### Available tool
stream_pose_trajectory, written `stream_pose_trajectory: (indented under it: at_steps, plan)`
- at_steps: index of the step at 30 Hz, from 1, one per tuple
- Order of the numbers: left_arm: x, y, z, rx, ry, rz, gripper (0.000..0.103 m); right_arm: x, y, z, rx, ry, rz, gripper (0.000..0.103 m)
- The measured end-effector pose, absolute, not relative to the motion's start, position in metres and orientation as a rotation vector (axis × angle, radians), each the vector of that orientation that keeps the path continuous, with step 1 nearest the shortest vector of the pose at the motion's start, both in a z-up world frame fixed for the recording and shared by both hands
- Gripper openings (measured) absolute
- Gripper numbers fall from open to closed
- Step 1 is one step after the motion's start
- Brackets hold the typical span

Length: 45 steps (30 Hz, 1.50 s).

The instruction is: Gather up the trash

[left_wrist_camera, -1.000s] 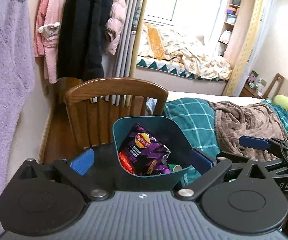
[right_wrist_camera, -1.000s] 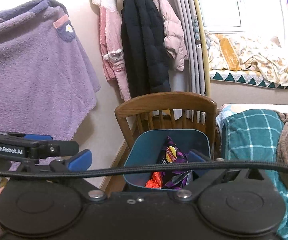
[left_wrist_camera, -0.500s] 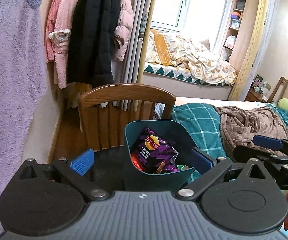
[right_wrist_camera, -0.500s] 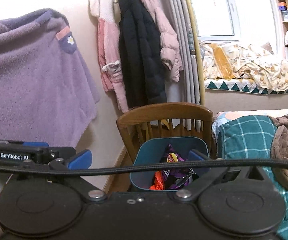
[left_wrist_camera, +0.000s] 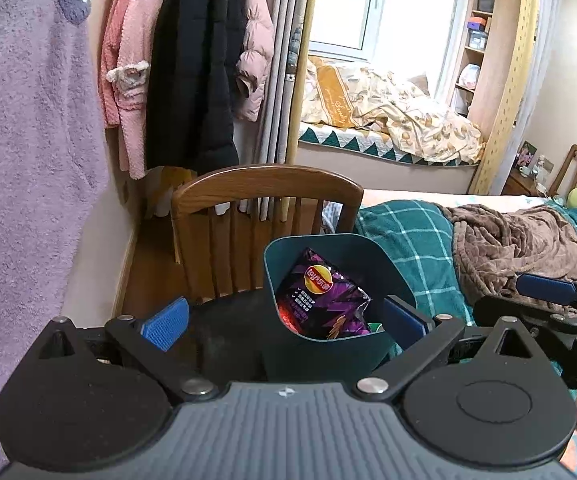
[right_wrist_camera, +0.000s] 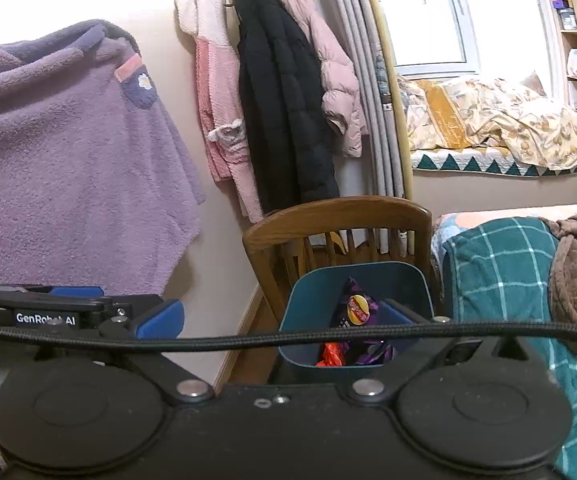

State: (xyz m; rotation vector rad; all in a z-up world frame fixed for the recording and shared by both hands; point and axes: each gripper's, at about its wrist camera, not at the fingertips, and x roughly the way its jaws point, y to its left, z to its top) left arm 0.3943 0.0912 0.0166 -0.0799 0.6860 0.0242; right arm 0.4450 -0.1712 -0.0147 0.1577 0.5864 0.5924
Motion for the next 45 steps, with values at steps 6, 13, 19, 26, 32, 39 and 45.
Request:
stream_pose_trajectory:
  at_steps: [6,13,19,26,32,39,45]
  plan:
    - [0.395,0.091,0.016,-0.079,0.687,0.020,0.103,0.442,-0.170,-0.017,0.163,0.596,0.575,0.103]
    - [0.396,0.092,0.013,-0.072,0.684,0.002,0.103,0.441,-0.171,-0.018,0.166,0.595,0.553,0.103]
    - [0.395,0.094,0.011,-0.061,0.682,-0.012,0.103,0.440,-0.169,-0.020,0.174,0.592,0.535,0.103]
    - [0.395,0.095,0.009,-0.054,0.676,-0.017,0.103,0.443,-0.169,-0.023,0.187,0.583,0.519,0.103]
    - [0.395,0.093,0.007,-0.047,0.670,-0.008,0.103,0.441,-0.170,-0.026,0.205,0.571,0.506,0.103]
    - [0.395,0.091,0.005,-0.047,0.676,-0.023,0.103,0.439,-0.171,-0.030,0.219,0.575,0.493,0.103]
    - [0.396,0.089,0.001,-0.055,0.677,-0.033,0.103,0.440,-0.170,-0.030,0.223,0.573,0.481,0.103]
